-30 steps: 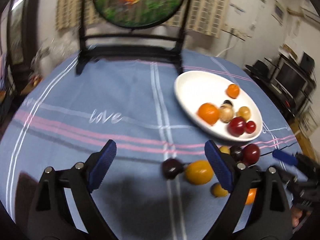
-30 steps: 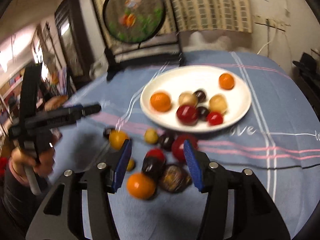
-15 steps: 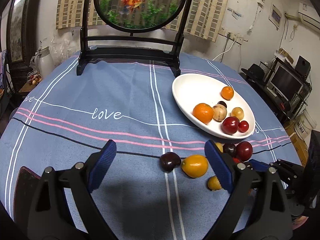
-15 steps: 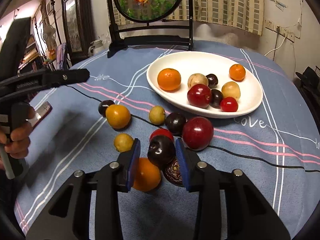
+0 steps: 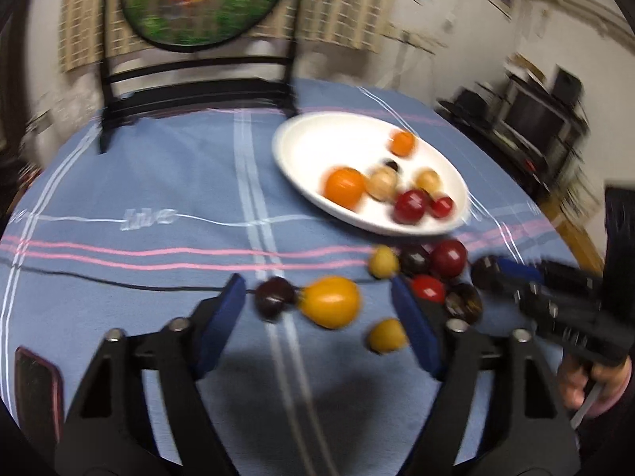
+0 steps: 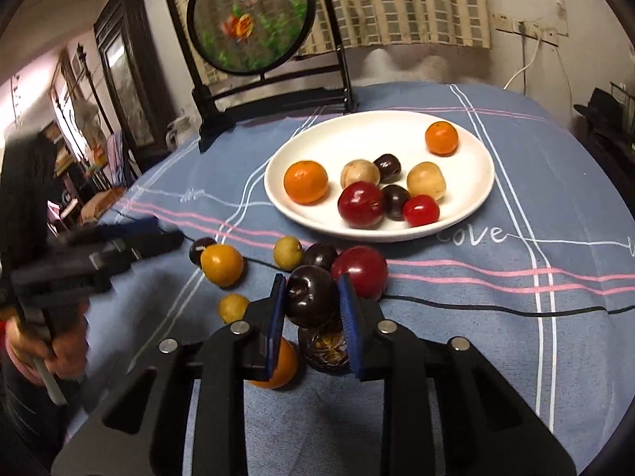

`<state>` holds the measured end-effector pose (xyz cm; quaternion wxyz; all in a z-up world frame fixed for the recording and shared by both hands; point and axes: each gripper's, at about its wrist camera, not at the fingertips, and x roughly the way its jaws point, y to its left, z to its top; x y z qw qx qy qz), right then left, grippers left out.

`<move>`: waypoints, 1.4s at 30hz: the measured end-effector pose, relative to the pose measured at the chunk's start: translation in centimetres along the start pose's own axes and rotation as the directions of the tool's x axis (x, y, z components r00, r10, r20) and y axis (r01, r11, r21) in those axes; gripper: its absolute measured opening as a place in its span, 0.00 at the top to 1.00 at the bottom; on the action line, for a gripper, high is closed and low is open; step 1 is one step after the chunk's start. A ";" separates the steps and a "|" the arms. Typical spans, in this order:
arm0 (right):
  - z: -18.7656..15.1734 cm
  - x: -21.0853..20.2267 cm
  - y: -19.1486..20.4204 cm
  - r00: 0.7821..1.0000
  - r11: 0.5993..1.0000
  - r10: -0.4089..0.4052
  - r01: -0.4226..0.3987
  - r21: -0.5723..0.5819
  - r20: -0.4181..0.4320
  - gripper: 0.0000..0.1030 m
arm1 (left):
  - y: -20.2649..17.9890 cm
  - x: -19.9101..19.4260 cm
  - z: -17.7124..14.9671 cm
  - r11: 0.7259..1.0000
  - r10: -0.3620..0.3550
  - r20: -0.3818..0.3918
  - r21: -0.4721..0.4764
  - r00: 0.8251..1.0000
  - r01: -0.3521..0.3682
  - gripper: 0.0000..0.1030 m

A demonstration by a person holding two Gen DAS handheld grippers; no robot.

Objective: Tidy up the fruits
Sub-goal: 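Grasp the yellow apricot with the left tool while the right tool grasps a dark plum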

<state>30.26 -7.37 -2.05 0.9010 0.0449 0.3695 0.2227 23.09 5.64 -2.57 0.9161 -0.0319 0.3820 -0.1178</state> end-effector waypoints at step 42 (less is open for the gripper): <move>0.0 -0.3 -0.3 1.000 0.999 0.018 -0.018 0.031 -0.001 0.74 | -1.9 4.7 -0.8 0.997 0.017 -0.101 0.077 0.995 -0.010 0.58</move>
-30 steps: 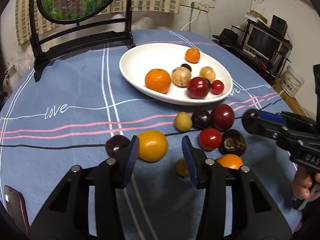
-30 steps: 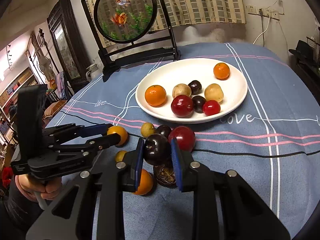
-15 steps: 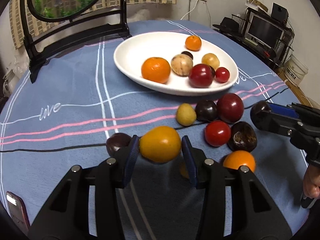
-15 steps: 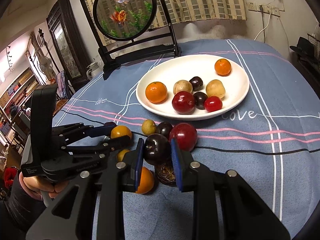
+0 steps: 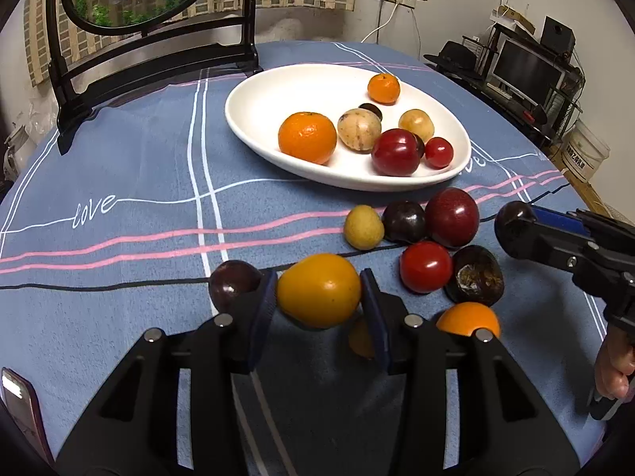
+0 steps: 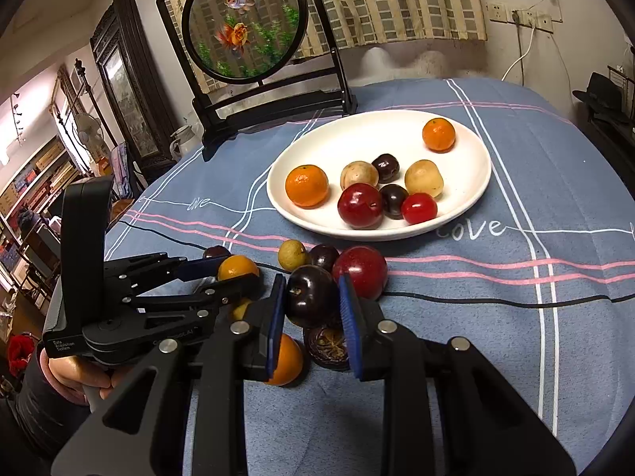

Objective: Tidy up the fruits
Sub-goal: 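Grasp the yellow apricot with the left tool while the right tool grasps a dark plum, then place the yellow apricot on the plate while the right tool places the dark plum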

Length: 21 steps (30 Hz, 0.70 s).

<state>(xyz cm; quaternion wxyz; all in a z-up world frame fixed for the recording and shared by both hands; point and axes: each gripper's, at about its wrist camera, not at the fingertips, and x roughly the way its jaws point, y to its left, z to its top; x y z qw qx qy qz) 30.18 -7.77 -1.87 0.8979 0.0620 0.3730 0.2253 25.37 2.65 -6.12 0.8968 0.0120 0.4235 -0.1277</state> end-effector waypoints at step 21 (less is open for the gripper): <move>6.4 3.6 -5.0 0.988 0.996 -0.089 0.085 0.043 0.128 0.74 | -1.1 0.9 9.7 0.996 -0.084 0.114 -0.015 0.990 0.087 0.58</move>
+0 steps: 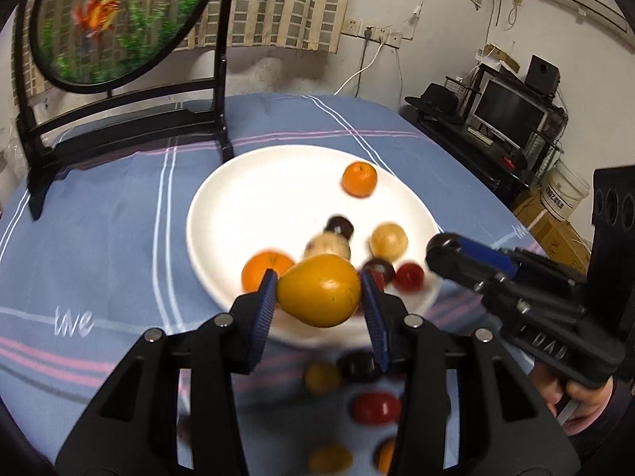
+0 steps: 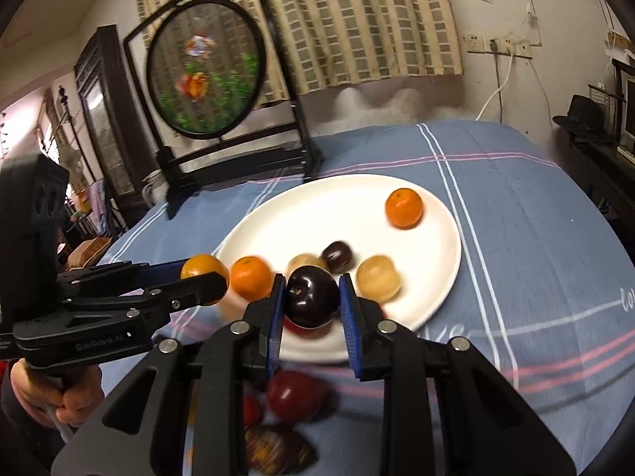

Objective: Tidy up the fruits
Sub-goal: 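Place the yellow apricot on the plate while the right tool places the dark plum, then grasp a dark plum with the left tool while the right tool grasps the dark mangosteen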

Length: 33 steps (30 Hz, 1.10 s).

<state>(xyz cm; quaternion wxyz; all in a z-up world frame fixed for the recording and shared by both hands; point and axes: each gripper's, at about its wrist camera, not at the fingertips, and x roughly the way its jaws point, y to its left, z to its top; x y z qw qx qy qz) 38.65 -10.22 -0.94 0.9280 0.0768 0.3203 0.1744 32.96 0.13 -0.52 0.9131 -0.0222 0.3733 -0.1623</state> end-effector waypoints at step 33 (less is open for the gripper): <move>-7.9 -4.6 3.4 0.977 0.991 0.006 -0.034 -0.129 -0.214 0.47 | 6.4 -7.5 -9.2 0.964 0.199 0.009 -0.184 0.980 -0.194 0.12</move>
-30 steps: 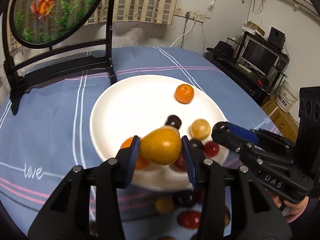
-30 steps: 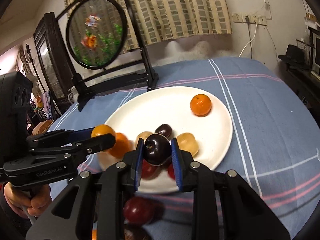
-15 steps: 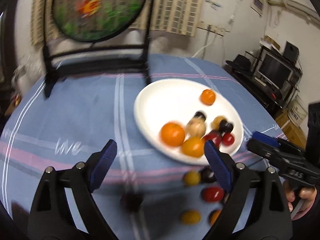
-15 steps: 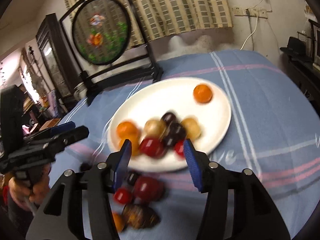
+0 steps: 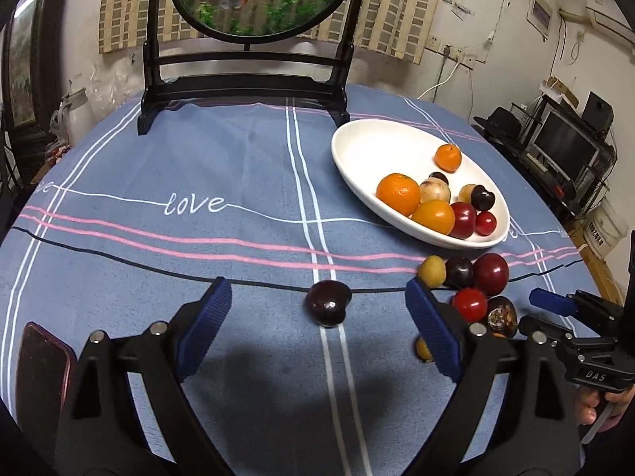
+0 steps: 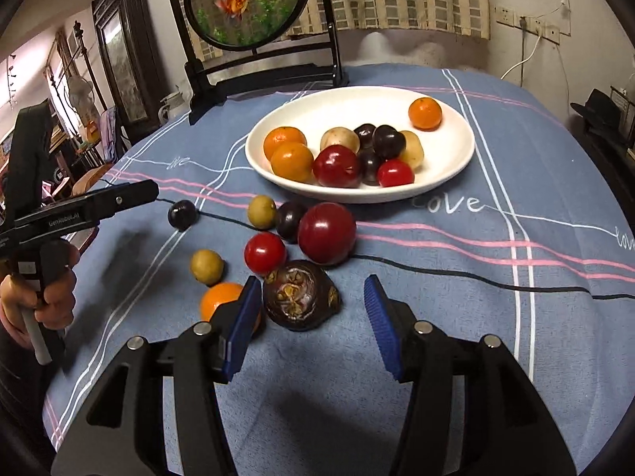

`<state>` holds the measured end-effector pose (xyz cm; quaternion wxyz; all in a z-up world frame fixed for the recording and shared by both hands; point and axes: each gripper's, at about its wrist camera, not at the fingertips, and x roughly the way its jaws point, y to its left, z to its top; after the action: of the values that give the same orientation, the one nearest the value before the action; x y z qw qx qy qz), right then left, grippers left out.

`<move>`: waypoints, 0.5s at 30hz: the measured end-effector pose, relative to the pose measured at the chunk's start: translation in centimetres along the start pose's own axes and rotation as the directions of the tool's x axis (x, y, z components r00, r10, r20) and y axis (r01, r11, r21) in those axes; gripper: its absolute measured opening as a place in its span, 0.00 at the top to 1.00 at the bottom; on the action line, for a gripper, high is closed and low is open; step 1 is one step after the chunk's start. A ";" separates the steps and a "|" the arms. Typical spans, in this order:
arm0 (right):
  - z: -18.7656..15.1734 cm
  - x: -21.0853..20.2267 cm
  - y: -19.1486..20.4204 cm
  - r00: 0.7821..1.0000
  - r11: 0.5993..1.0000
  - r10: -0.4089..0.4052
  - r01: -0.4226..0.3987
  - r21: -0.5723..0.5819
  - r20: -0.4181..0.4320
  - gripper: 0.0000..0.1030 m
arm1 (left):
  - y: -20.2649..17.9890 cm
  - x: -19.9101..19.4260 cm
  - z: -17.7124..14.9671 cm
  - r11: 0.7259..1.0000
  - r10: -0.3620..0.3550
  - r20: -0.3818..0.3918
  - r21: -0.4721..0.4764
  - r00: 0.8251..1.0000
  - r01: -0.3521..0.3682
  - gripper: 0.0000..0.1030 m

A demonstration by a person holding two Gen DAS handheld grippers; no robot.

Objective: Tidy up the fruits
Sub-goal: 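Grasp a dark plum with the left tool while the right tool grasps the dark mangosteen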

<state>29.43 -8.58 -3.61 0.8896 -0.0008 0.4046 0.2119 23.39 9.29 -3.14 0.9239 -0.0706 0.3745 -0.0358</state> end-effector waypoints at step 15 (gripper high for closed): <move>-1.0 2.0 1.4 0.996 0.997 -0.030 0.023 -0.076 -0.086 0.47 | -0.2 0.1 -0.1 1.000 -0.003 -0.015 0.009 1.000 0.003 0.11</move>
<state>29.36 -6.69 -5.48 0.8731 -0.0485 0.4350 0.2149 23.42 9.02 -3.23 0.9213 -0.0666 0.3811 -0.0395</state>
